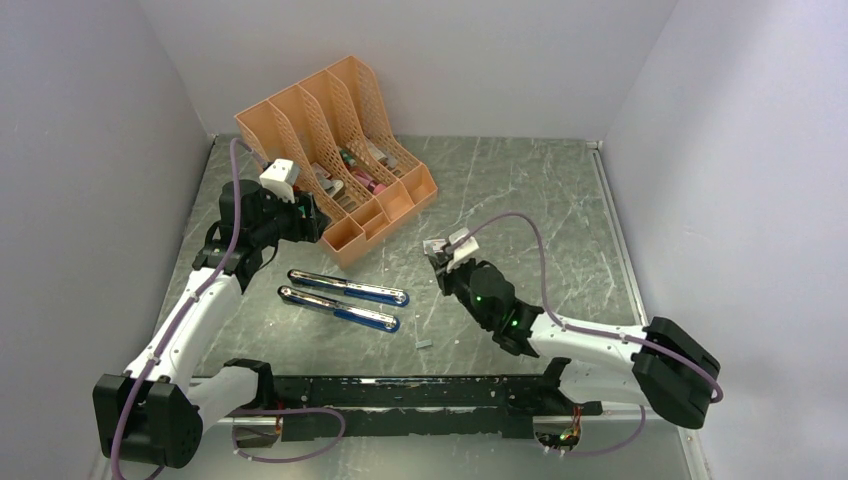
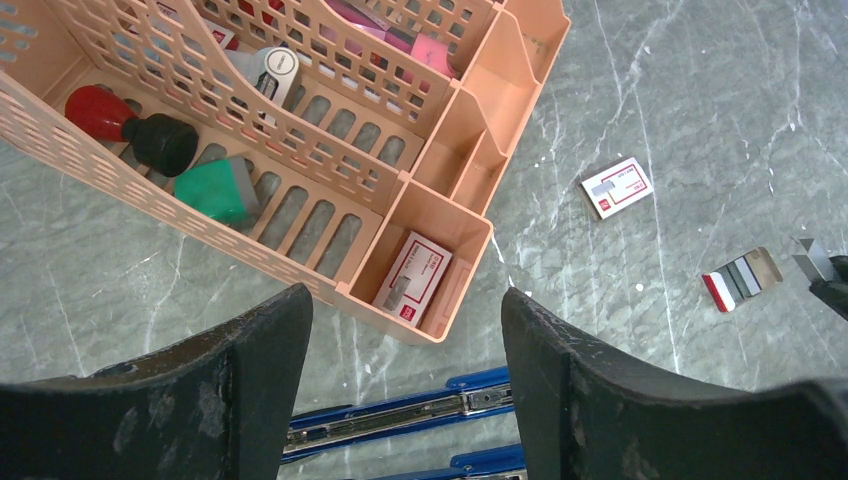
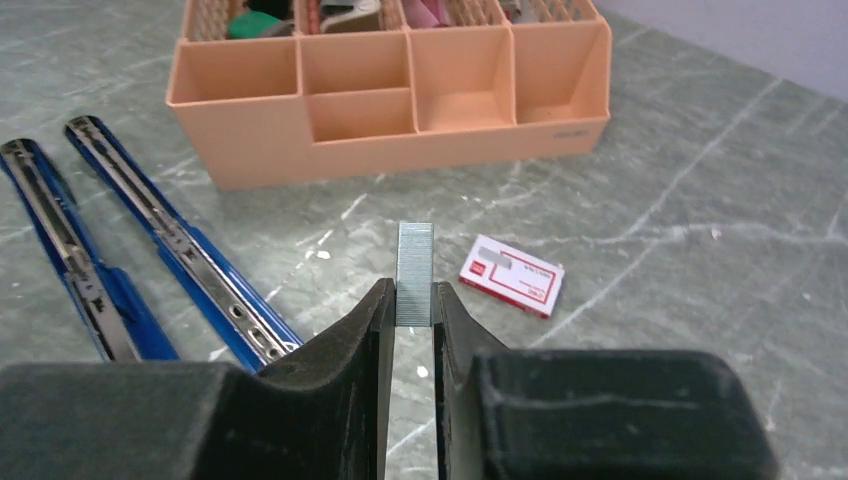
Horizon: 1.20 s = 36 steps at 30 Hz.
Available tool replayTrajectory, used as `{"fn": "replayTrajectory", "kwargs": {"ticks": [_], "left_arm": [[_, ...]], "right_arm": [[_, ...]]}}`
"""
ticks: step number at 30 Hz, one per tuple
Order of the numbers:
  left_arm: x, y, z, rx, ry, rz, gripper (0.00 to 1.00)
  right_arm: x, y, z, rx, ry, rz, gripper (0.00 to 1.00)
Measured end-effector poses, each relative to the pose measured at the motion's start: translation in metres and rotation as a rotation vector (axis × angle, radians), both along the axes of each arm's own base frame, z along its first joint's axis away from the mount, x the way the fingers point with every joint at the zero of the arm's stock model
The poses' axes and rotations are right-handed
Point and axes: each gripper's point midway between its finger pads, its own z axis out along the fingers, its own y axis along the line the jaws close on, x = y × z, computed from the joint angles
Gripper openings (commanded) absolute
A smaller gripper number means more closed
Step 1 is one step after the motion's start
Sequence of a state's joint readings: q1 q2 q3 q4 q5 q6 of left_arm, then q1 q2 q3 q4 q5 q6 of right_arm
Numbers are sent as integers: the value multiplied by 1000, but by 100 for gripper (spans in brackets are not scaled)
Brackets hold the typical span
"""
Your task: Load the staples into the stapler
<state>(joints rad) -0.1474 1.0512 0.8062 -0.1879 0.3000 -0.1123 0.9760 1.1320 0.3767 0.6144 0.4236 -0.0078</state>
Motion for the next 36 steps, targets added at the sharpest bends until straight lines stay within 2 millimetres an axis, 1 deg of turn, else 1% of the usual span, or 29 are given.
{"fn": "replayTrajectory", "kwargs": {"ticks": [2, 4, 7, 12, 15, 20, 26, 30, 36], "left_arm": [[0, 0, 0, 0, 0, 0, 74], [0, 0, 0, 0, 0, 0, 74], [0, 0, 0, 0, 0, 0, 74], [0, 0, 0, 1, 1, 1, 74], [0, 1, 0, 3, 1, 4, 75], [1, 3, -2, 12, 4, 12, 75], [4, 5, -11, 26, 27, 20, 75], [5, 4, -16, 29, 42, 19, 75], [6, 6, -18, 38, 44, 22, 75]], "right_arm": [[2, 7, 9, -8, -8, 27, 0], [3, 19, 16, -31, -16, 71, 0], [4, 38, 20, -79, -19, 145, 0], [4, 75, 13, -165, 10, 294, 0], [-3, 90, 0, -211, 46, 386, 0], [-17, 105, -17, -281, 93, 523, 0], [-30, 121, -30, -319, 154, 648, 0], [-38, 125, -40, -312, 208, 685, 0], [-51, 129, -58, -311, 286, 699, 0]]}}
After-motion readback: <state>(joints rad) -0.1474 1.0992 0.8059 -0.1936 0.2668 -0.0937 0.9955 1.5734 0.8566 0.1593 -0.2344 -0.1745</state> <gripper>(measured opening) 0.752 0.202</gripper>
